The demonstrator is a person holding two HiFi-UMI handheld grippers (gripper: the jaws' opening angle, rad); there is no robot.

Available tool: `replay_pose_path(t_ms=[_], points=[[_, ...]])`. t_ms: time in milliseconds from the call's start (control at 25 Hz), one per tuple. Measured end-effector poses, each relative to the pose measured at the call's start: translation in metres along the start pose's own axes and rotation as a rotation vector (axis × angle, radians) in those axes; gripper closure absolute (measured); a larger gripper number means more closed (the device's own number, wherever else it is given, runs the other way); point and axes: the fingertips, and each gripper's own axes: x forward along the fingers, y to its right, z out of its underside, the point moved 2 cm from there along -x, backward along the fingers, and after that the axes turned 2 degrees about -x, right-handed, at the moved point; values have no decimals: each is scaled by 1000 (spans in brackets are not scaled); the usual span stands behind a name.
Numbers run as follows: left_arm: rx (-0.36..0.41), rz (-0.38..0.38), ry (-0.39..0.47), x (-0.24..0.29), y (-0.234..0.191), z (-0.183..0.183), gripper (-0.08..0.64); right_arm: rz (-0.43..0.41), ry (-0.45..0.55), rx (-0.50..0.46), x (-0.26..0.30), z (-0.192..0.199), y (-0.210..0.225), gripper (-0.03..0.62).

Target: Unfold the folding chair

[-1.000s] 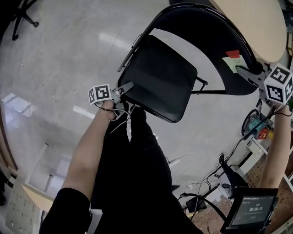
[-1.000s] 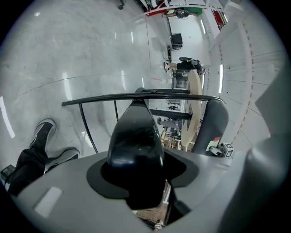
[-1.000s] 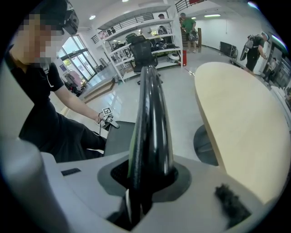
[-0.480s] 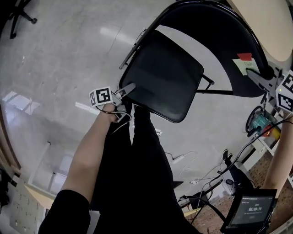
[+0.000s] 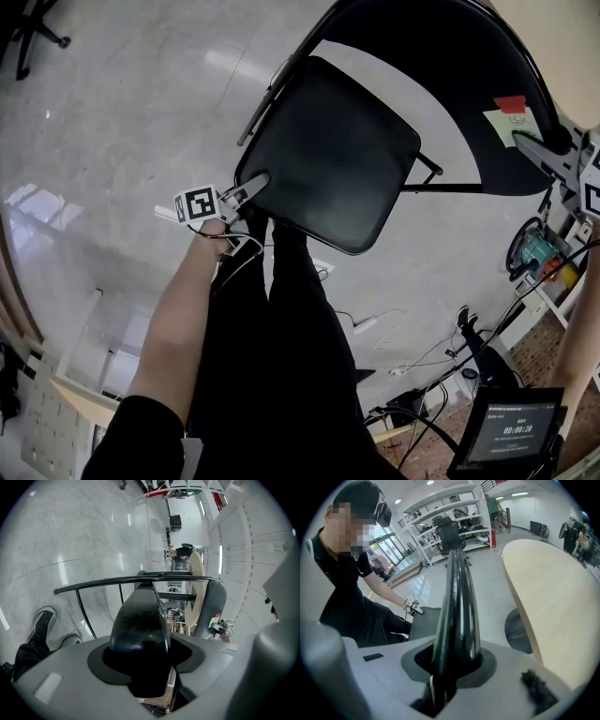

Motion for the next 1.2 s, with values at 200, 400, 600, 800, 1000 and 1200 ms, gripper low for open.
replay_pose_path(t_ms=[200, 400, 600, 800, 1000, 1200], points=[[14, 10, 3, 0, -7, -1, 342, -13, 6, 0, 7, 3, 9, 511], [-19, 39, 5, 5, -16, -2, 339, -21, 12, -3, 14, 6, 18, 510], [28, 34, -1, 5, -35, -4, 337, -43, 15, 1, 20, 10, 25, 509], [-4, 0, -21, -2, -28, 8, 324, -102, 12, 29, 16, 15, 31, 510], [4, 8, -35, 0, -37, 7, 310, -118, 14, 44, 16, 20, 35, 511], [16, 31, -41, -4, -41, 8, 306, -135, 14, 40, 17, 15, 32, 511]])
